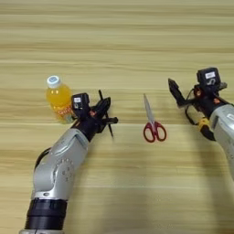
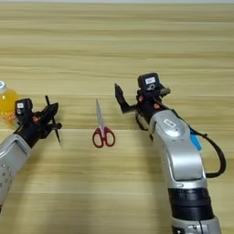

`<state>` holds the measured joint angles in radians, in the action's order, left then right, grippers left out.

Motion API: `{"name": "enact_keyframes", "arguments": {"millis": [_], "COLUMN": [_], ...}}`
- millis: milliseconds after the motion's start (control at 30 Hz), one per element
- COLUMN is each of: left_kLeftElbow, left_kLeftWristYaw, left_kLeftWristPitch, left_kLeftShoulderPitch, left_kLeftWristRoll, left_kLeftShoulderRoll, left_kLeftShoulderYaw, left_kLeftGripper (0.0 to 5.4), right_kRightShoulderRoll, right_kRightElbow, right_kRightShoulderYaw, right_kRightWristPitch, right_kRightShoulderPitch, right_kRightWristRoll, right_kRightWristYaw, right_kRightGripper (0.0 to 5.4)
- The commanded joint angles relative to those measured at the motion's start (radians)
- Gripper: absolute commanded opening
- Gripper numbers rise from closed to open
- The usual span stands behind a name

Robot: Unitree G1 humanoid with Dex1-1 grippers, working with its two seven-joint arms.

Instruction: Move the objects on the table

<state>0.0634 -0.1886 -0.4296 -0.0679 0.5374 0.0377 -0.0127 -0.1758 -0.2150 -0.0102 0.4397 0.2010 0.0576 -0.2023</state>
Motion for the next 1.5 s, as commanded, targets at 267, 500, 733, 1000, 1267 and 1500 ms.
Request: {"name": "enact_keyframes", "arguments": {"millis": [267, 500, 733, 1000, 1267, 1500], "left_kLeftElbow": [-0.007, -0.047, -0.075, -0.133, -0.194, -0.239], "left_kLeftWristYaw": [-0.017, -0.014, -0.013, 0.001, 0.042, 0.071], "left_kLeftWristPitch": [-0.032, -0.03, -0.02, -0.023, -0.006, 0.019], "left_kLeftShoulderPitch": [0.012, 0.024, 0.03, 0.018, -0.006, -0.026], "left_kLeftWristRoll": [-0.099, -0.21, -0.276, -0.283, -0.293, -0.302], "left_kLeftShoulderRoll": [0.039, 0.055, 0.047, 0.018, 0.001, -0.005], "left_kLeftShoulderYaw": [0.037, 0.091, 0.125, 0.103, 0.056, 0.016], "left_kLeftGripper": [0.0, 0.0, 0.0, 0.0, 0.0, 0.0], "right_kRightShoulderRoll": [-0.011, -0.008, -0.005, -0.005, -0.004, -0.006], "right_kRightElbow": [0.099, 0.1, 0.095, 0.099, 0.101, 0.103], "right_kRightShoulderYaw": [-0.027, -0.023, -0.019, -0.014, -0.009, -0.005], "right_kRightWristPitch": [-0.099, -0.105, -0.102, -0.104, -0.105, -0.107], "right_kRightShoulderPitch": [-0.011, -0.013, -0.016, -0.017, -0.018, -0.018], "right_kRightWristRoll": [-0.004, -0.005, -0.006, -0.008, -0.009, -0.008], "right_kRightWristYaw": [0.011, 0.011, 0.011, 0.009, 0.006, 0.003], "right_kRightGripper": [5.34, 5.34, 5.34, 5.34, 5.34, 5.34]}}
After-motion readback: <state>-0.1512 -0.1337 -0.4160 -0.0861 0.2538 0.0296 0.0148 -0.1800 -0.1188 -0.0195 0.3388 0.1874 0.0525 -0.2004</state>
